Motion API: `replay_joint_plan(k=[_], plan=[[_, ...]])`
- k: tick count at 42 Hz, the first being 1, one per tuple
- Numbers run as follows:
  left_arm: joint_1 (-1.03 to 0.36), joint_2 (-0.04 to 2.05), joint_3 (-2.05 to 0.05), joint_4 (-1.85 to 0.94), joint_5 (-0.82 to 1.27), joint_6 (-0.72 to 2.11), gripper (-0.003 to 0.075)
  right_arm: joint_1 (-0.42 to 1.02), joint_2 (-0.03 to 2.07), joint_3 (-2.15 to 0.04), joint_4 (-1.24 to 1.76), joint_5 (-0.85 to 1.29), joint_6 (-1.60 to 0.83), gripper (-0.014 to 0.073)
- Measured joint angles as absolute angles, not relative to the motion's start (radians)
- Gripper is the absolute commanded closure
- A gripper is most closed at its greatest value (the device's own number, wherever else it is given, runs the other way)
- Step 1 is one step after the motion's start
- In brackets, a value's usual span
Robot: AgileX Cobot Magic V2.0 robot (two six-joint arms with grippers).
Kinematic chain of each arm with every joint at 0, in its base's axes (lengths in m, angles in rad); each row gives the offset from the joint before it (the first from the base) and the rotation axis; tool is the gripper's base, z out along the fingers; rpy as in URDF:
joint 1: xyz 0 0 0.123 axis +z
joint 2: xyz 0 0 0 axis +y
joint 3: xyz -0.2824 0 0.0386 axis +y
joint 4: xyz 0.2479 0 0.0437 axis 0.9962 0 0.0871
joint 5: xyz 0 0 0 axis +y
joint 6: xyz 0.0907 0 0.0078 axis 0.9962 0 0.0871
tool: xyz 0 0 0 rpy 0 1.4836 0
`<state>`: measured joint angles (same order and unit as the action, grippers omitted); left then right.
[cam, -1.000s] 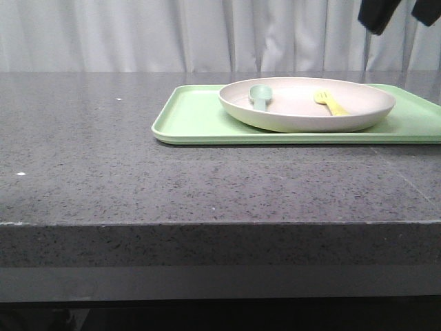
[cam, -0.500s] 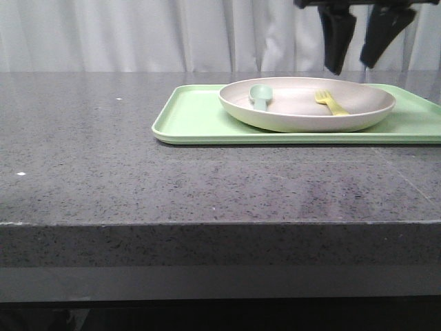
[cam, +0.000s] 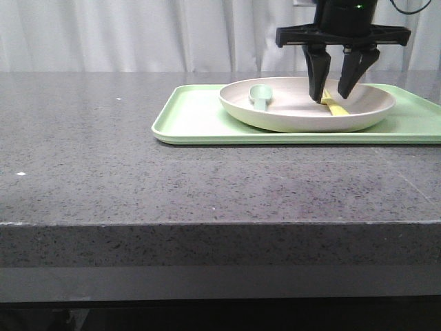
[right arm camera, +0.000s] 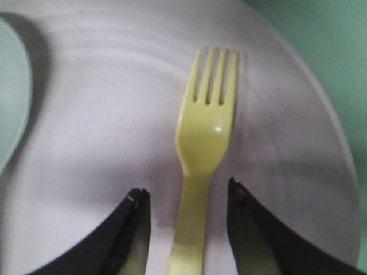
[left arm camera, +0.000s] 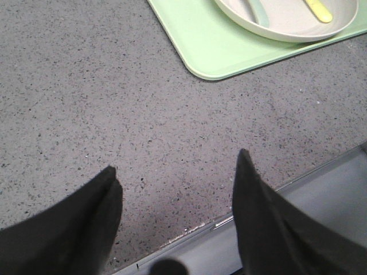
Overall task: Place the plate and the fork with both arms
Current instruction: 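Lower the right gripper around the yellow fork handle and close it, then lift the yellow fork off the plate with the right gripper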
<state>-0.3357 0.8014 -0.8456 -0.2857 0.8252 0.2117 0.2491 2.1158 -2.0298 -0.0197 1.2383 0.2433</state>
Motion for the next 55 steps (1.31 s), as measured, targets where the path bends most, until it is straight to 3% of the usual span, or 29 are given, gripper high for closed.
replay_joint_plan(k=[39,55], plan=[[-0.336,0.801,-0.846,-0.286,0.825,0.212,0.0299,0.228,2.134,-2.03,0.018,1.238,0.25,0.0246],[-0.336,0.801,-0.846,-0.286,0.825,0.212,0.0299,0.228,2.134,-2.03,0.018,1.238,0.247,0.0422]])
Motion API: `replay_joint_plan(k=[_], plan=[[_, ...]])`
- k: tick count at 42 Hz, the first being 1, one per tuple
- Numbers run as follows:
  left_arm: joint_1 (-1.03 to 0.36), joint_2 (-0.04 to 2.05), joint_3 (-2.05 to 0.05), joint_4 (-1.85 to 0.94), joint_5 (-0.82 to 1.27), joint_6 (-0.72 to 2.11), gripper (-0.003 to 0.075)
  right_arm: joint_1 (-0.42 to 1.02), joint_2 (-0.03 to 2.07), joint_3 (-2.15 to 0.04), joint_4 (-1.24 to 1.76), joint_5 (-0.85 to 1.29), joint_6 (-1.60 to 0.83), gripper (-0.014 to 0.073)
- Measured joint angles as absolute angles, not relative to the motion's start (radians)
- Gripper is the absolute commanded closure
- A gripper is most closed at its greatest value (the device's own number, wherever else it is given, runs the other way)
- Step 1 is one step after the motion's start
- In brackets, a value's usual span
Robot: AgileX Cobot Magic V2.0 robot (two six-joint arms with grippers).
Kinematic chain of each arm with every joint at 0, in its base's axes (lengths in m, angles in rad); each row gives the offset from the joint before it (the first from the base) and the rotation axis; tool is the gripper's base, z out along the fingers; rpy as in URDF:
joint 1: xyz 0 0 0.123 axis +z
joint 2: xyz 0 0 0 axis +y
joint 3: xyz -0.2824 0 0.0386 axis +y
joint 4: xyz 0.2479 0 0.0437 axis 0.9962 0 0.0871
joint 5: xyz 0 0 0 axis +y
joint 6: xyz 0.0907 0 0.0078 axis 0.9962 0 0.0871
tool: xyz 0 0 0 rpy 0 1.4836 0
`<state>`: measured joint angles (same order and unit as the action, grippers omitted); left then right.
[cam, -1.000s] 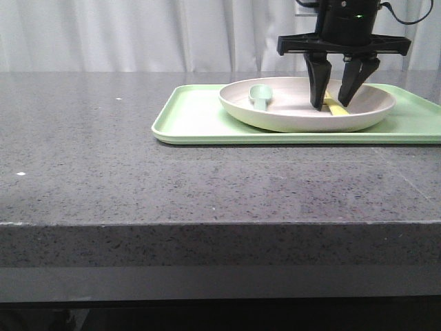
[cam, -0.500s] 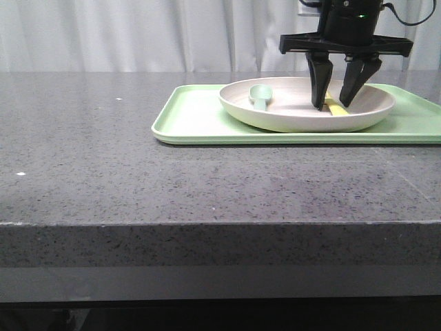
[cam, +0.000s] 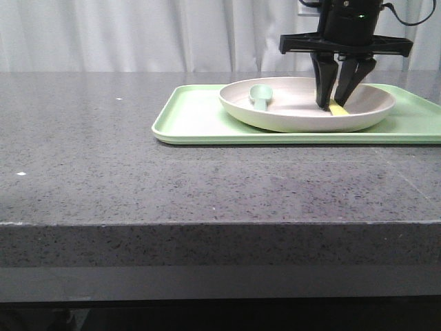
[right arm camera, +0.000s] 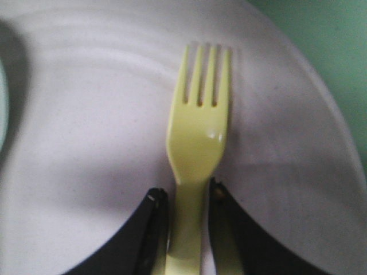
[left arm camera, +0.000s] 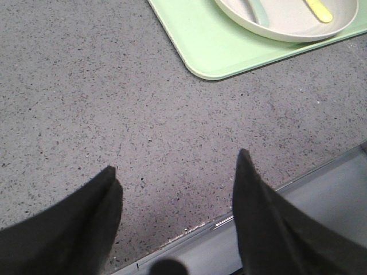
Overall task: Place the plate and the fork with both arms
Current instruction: 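Lift the yellow fork off the plate with the right gripper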
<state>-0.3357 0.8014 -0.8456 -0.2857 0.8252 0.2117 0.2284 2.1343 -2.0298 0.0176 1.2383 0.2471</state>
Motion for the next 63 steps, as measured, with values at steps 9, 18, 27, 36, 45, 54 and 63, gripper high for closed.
replay_joint_plan(k=[9,18,27,36,45,54,63], plan=[[-0.336,0.801,-0.846,-0.286,0.825,0.212,0.0299,0.228,2.134,-2.03,0.018,1.238,0.245,0.0456],[-0.336,0.801,-0.846,-0.286,0.825,0.212,0.0299,0.228,2.134,-2.03,0.022,1.238,0.245,0.0529],[-0.336,0.801,-0.846,-0.286,0.825,0.212,0.0299,0.228,2.134,-2.03,0.022,1.238,0.245,0.0549],[-0.336,0.801,-0.846,-0.286,0.825,0.212,0.0299,0.228,2.115,-2.03,0.024,1.24,0.243,0.0549],[-0.336,0.801,-0.846,-0.286,0.825,0.212,0.0299,0.224,2.021,-2.03,0.026,1.242,0.213,0.0549],[-0.336,0.801,-0.846,-0.286,0.825,0.212,0.0299,0.177,1.928,-2.03,0.029,1.248,0.203,0.0549],[-0.336,0.801,-0.846,-0.286,0.832,0.212,0.0299,0.095,1.886,-2.03,0.029,1.252,0.185,0.0549]])
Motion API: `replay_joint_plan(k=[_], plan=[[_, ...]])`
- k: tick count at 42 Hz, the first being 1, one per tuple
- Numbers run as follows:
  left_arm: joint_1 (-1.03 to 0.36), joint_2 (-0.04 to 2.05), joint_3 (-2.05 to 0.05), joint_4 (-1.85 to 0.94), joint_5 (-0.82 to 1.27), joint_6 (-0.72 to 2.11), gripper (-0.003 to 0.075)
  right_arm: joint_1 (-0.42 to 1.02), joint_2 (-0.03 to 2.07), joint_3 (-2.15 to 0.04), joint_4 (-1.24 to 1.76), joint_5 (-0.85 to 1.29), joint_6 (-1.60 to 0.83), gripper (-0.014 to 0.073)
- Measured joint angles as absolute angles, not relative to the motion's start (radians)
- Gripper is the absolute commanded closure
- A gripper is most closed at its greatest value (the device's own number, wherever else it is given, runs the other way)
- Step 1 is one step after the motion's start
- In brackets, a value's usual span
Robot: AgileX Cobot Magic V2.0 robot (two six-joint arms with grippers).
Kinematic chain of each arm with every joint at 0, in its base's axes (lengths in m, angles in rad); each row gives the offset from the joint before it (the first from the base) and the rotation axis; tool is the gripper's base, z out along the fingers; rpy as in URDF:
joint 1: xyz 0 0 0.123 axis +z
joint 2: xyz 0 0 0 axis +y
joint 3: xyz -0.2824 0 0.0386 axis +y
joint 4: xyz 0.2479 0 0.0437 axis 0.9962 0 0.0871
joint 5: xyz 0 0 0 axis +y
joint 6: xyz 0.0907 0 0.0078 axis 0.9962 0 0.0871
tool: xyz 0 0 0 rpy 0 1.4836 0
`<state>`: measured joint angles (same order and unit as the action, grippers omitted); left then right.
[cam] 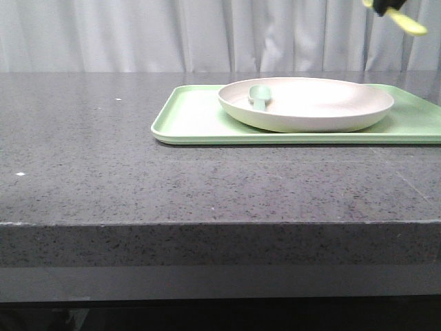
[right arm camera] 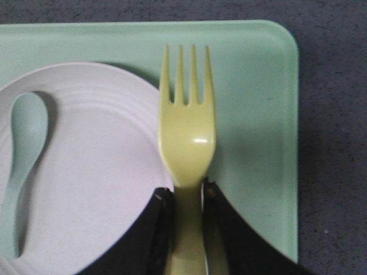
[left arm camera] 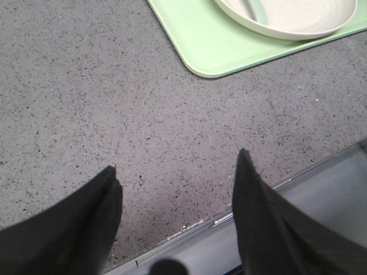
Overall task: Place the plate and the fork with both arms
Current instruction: 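Lift the yellow fork off the plate with the right gripper, then lower the fork onto the tray beside the plate and release it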
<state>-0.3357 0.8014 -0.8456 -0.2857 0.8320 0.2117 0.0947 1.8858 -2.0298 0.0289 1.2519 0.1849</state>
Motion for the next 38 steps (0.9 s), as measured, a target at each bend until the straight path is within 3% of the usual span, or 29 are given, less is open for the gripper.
replay_joint_plan(k=[16,38], plan=[[-0.336,0.801,-0.846,-0.286,0.848,0.212,0.0299,0.008,1.904,-1.937,0.029,1.252,0.138,0.0549],[-0.336,0.801,-0.846,-0.286,0.848,0.212,0.0299,0.0,2.064,-1.896,0.041,1.244,0.11,0.0526]])
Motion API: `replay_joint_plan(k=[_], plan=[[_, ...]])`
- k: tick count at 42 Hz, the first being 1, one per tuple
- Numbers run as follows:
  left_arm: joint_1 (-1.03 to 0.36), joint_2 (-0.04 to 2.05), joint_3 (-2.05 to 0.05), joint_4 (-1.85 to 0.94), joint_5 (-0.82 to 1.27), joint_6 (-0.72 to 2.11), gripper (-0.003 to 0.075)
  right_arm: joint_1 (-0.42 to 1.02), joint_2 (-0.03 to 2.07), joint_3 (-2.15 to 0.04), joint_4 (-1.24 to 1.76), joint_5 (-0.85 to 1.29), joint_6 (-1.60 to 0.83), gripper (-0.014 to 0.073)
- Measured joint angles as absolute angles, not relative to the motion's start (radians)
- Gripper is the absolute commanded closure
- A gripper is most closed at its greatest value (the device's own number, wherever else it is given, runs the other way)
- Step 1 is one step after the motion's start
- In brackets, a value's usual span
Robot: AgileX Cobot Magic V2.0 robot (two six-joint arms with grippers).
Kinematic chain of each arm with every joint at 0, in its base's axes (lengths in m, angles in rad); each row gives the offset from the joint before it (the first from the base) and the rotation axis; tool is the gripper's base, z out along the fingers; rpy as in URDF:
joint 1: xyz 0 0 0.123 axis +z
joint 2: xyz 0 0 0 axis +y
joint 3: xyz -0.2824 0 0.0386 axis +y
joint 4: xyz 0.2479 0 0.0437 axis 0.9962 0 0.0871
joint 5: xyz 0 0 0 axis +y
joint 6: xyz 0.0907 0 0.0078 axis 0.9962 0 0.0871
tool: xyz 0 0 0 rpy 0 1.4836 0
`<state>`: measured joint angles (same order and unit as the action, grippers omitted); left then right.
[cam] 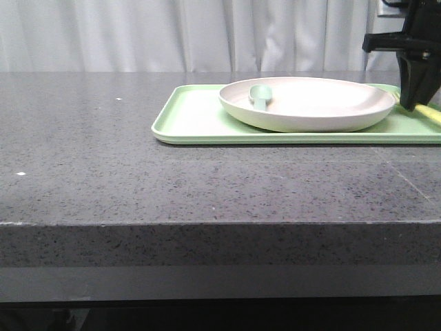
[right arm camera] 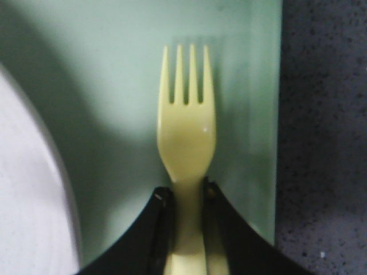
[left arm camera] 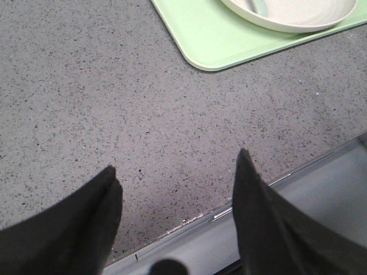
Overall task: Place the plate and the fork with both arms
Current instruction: 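Lower the fork onto the tray beside the plate and release it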
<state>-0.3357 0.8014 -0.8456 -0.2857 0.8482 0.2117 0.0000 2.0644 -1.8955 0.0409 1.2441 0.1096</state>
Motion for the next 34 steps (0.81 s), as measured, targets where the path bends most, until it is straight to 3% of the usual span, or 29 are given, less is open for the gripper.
replay_joint_plan(k=[11,23,34], plan=[[-0.336,0.801,-0.846,-0.286,0.848,0.212,0.0299,0.0,2.068,-1.896,0.041,1.24,0.103,0.0302],[-0.336,0.801,-0.846,-0.286,0.848,0.212,0.0299,0.0,2.042,-1.896,0.041,1.24,0.086,0.03],[-0.336,0.801,-0.846,-0.286,0.848,0.212,0.0299,0.018,1.833,-1.853,0.041,1.24,0.061,0.03]])
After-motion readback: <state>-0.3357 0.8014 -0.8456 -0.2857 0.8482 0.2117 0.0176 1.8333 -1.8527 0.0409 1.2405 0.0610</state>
